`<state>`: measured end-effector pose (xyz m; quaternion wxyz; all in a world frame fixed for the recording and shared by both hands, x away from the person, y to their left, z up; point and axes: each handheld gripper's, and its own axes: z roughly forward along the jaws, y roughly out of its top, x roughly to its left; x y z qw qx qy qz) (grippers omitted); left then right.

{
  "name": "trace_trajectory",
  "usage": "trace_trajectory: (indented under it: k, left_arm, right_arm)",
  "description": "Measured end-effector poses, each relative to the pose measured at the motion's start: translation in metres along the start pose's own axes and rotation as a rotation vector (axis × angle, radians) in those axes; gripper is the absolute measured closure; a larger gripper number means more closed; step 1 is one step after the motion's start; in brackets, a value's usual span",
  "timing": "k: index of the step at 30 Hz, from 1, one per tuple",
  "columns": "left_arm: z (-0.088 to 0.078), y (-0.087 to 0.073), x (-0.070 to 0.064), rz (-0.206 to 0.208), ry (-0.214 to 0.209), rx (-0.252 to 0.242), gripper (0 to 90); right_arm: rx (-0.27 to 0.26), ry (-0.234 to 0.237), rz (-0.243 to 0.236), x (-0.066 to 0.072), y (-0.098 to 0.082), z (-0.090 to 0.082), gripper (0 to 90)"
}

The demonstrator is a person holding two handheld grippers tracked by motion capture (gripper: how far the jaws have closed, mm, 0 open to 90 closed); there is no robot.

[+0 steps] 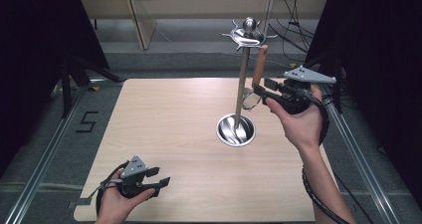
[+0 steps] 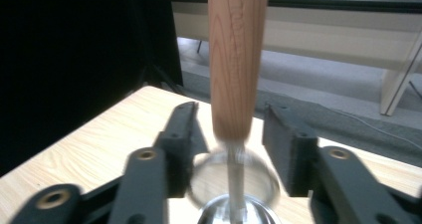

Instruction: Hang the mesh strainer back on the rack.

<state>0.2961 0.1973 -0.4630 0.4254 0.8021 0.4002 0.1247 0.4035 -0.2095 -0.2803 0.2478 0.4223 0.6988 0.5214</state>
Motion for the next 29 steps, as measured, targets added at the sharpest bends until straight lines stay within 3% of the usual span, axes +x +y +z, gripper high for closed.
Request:
trace_trajectory:
  k: [1, 6, 12, 13, 14, 16, 17, 18, 21, 22, 23, 24, 26, 27, 29]
  left_arm:
    - [0.0, 0.0, 0.0, -0.001, -0.003, -0.001, 44.1]
    - [-0.001, 0.0, 0.001, -0.001, -0.007, 0.007, 44.0]
    - [0.0, 0.0, 0.0, -0.018, -0.002, 0.0, 43.7]
    - [0.001, 0.0, 0.0, -0.018, -0.001, 0.002, 43.6]
    - [0.001, 0.0, 0.0, -0.018, 0.0, 0.003, 43.5]
    - [0.003, 0.0, -0.001, -0.022, 0.007, -0.016, 43.3]
    - [0.002, 0.0, 0.0, -0.002, 0.011, 0.003, 43.2]
    - [0.002, 0.0, -0.001, -0.004, 0.005, 0.004, 43.2]
    - [0.001, 0.001, 0.0, 0.012, -0.007, 0.024, 42.9]
    - [0.001, 0.001, -0.001, 0.009, -0.006, 0.021, 42.8]
    - [0.001, 0.001, 0.0, 0.012, -0.003, 0.021, 42.7]
    - [0.001, 0.001, 0.0, 0.009, -0.005, 0.016, 42.7]
    - [0.0, 0.001, 0.0, -0.008, -0.001, 0.017, 42.6]
    - [-0.001, 0.001, 0.001, 0.009, -0.002, 0.018, 42.6]
    - [-0.001, 0.002, 0.001, 0.006, -0.004, 0.013, 42.6]
  right_arm:
    - [-0.012, -0.002, -0.023, -0.003, -0.002, -0.001, 51.4]
    - [0.015, -0.048, -0.027, -0.014, -0.026, -0.012, 43.5]
    - [0.119, -0.078, 0.004, -0.031, -0.069, -0.018, 42.8]
    - [0.126, -0.078, -0.026, -0.036, -0.077, -0.018, 42.8]
    - [0.135, -0.078, 0.018, -0.037, -0.087, -0.018, 42.8]
    - [0.161, -0.07, 0.02, -0.043, -0.103, -0.019, 42.8]
    - [0.178, -0.07, 0.054, -0.044, -0.112, -0.018, 42.9]
    - [0.188, -0.066, 0.036, -0.048, -0.121, -0.016, 43.0]
    - [0.233, -0.074, 0.058, -0.052, -0.143, -0.012, 42.9]
    - [0.252, -0.066, 0.073, -0.053, -0.148, -0.011, 43.0]
    - [0.264, -0.069, 0.118, -0.051, -0.151, -0.01, 43.0]
    - [0.276, -0.074, 0.081, -0.055, -0.153, -0.009, 43.0]
    - [0.276, -0.076, 0.104, -0.056, -0.154, -0.009, 43.0]
    - [0.271, -0.071, 0.106, -0.057, -0.154, -0.009, 43.1]
    - [0.248, -0.077, 0.119, -0.057, -0.155, -0.007, 44.5]
